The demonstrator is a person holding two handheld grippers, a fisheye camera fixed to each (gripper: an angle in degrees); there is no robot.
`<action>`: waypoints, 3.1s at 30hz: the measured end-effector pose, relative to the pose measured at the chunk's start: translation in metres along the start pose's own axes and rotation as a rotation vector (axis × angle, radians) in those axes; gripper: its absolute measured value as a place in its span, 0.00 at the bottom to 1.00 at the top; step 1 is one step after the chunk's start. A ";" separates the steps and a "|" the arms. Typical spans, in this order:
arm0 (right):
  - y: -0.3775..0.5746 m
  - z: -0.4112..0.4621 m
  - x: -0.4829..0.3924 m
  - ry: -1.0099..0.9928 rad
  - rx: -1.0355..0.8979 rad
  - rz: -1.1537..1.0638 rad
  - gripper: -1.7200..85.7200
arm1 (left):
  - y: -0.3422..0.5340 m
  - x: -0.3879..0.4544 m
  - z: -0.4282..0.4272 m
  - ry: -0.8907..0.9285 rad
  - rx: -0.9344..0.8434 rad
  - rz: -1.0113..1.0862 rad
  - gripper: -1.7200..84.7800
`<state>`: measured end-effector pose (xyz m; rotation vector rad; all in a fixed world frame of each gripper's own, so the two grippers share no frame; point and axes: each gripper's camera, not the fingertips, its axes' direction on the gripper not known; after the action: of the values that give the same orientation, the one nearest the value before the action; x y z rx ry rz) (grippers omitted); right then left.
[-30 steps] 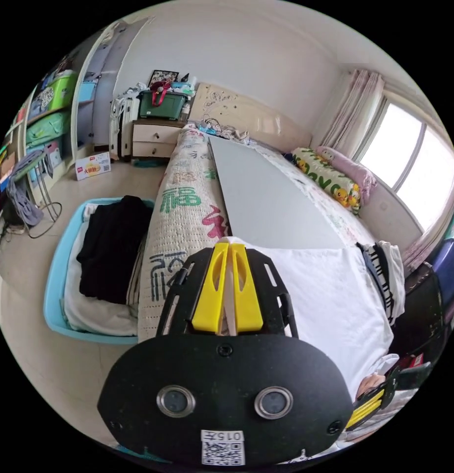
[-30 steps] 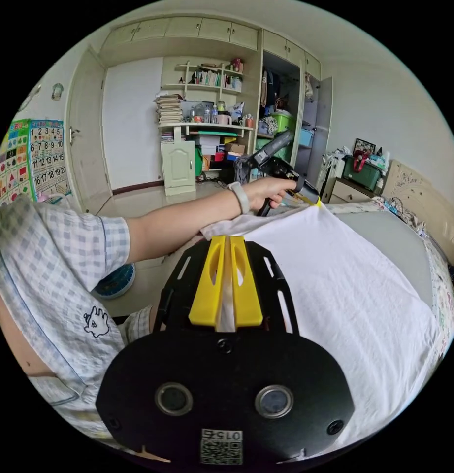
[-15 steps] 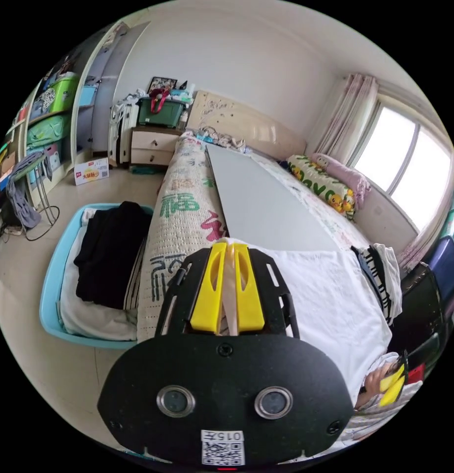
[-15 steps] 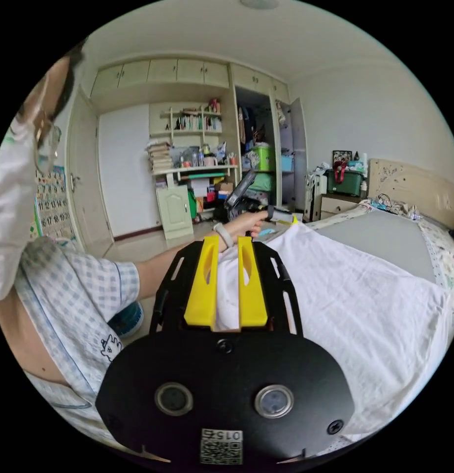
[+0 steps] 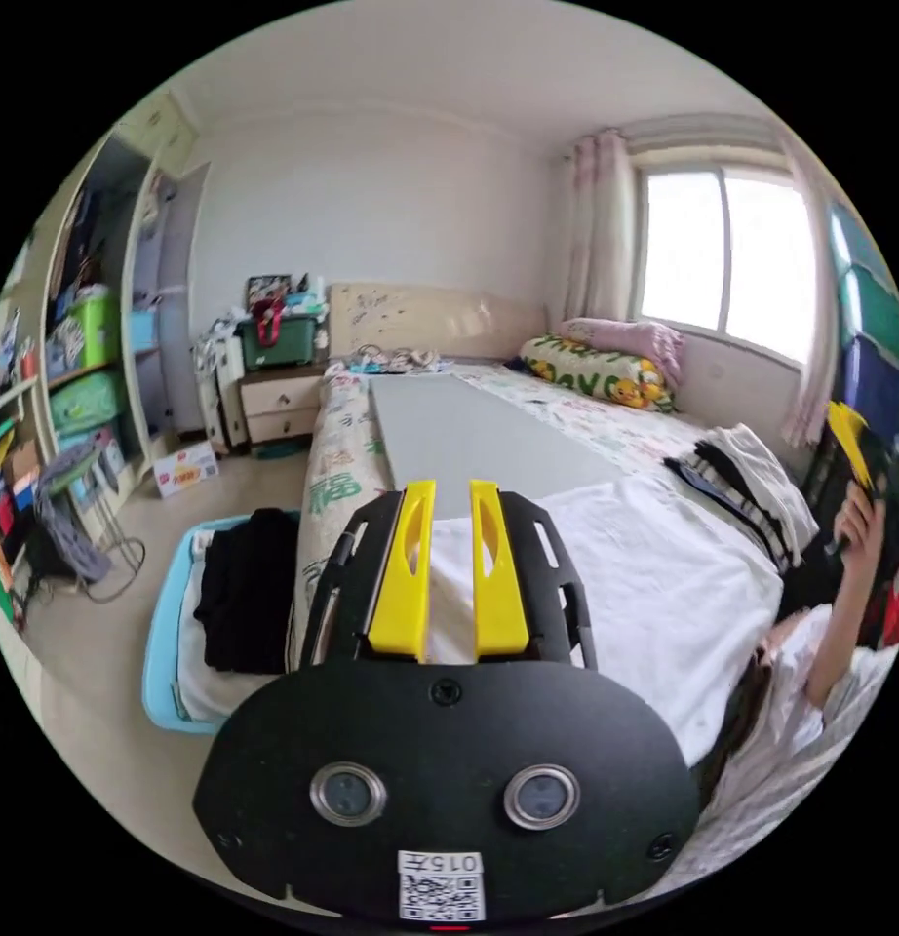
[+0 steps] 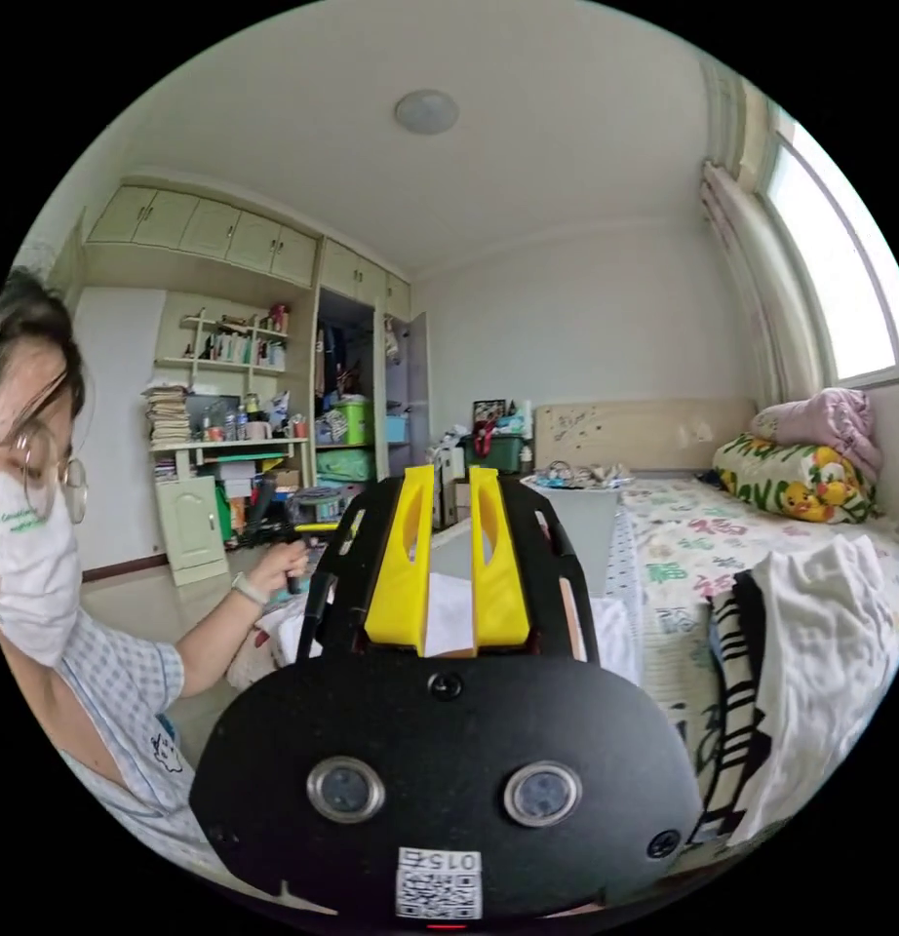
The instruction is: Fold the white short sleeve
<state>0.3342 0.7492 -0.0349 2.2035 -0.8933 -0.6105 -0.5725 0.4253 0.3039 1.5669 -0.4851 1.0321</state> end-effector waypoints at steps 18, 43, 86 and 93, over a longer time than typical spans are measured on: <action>-0.119 0.329 0.328 -0.135 -0.723 0.492 0.13 | -0.225 0.418 0.023 0.168 -0.142 0.573 0.13; -0.127 0.412 0.316 0.004 -0.800 0.275 0.02 | -0.324 0.435 -0.034 0.236 -0.089 0.570 0.04; 0.375 0.110 -0.141 -0.246 -0.488 -0.712 0.13 | 0.273 0.178 -0.240 0.035 0.139 -0.210 0.12; 0.441 0.158 -0.192 -0.419 -0.554 -0.649 0.13 | 0.279 0.186 -0.204 -0.023 0.181 -0.060 0.10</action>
<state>-0.0762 0.5887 0.2137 1.8398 -0.1179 -1.4673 -0.7616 0.5812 0.6106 1.7444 -0.3665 1.0362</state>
